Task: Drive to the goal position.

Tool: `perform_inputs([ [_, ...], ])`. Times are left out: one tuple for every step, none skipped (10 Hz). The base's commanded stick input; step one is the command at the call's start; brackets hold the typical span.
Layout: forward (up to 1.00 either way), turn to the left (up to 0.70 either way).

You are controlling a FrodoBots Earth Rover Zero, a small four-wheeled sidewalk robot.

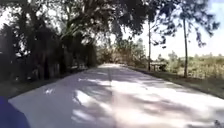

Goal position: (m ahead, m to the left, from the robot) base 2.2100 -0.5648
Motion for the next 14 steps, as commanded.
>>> perform_inputs([
  [0.7,0.0],
  [0.7,0.0],
  [0.7,0.0],
  [0.7,0.0],
  [0.7,0.0],
  [0.7,0.0],
  [0.7,0.0],
  [0.7,0.0],
  [0.7,0.0],
  [0.7,0.0],
  [0.7,0.0],
  [0.7,0.07],
  [0.7,0.14],
  [0.7,0.21],
])
